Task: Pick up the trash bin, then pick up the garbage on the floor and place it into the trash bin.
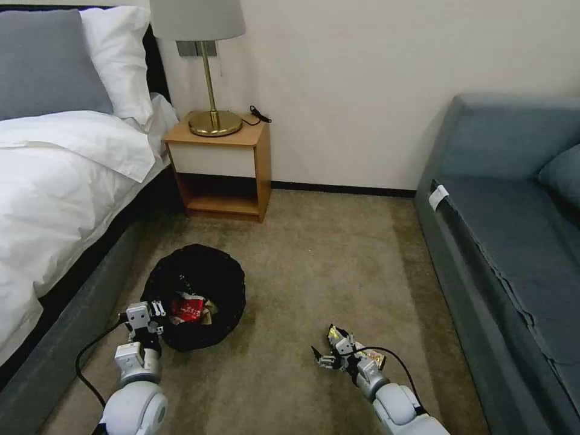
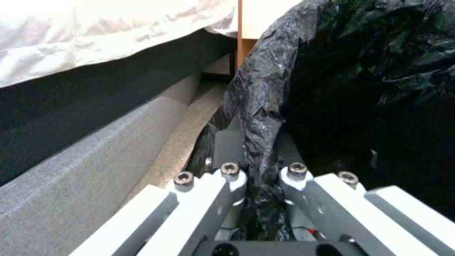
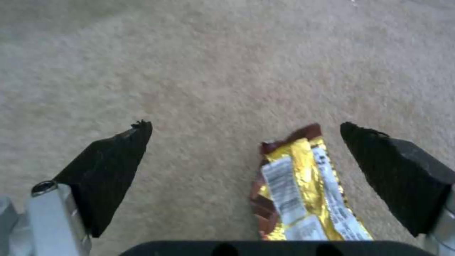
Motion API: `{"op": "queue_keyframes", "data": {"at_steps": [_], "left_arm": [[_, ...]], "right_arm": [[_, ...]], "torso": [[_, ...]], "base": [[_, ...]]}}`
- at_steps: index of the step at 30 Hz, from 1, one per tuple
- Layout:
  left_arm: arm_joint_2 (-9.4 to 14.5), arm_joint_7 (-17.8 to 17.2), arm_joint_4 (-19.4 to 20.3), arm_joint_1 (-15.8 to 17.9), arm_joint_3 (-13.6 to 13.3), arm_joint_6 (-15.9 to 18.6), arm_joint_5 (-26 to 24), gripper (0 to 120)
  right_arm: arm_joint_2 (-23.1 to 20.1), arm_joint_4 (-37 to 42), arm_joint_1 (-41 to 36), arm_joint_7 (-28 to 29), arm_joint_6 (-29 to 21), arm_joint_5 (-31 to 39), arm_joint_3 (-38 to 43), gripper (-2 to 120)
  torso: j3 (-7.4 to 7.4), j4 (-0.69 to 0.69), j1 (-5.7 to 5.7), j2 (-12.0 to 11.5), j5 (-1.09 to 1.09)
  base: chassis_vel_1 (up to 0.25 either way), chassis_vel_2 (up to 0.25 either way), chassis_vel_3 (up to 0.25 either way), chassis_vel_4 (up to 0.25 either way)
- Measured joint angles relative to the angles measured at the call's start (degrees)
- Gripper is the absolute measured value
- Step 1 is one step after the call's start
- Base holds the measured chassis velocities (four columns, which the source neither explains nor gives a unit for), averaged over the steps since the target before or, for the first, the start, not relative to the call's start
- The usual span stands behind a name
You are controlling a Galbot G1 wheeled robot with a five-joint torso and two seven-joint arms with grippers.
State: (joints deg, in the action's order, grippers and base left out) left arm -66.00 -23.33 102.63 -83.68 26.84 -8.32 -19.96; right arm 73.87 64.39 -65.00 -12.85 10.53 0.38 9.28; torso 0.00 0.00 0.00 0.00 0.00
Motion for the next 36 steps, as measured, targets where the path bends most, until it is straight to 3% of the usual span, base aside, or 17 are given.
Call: {"op": "queue_keyframes", "data": {"at_steps": [26,36], "left_arm": [[0.7,-0.2,-0.4,0.5,-0.5,-0.3,-0.4,2],[0.4,-0.2,-0.5,0.5,-0.5,-0.3,-0.4,2]], "right_arm": [[1.0,-11.0,5.8,-0.3,2.0,0.7,1.1,99],[1.2,-11.8,5.7,-2.0,2.6,1.3,1.4,65]], "torso": [[0.0,0.0,0.0,0.0,0.0],[0.0,0.0,0.0,0.0,0.0]], "base": [[0.0,0.0,0.0,0.0],[0.0,0.0,0.0,0.0]]}}
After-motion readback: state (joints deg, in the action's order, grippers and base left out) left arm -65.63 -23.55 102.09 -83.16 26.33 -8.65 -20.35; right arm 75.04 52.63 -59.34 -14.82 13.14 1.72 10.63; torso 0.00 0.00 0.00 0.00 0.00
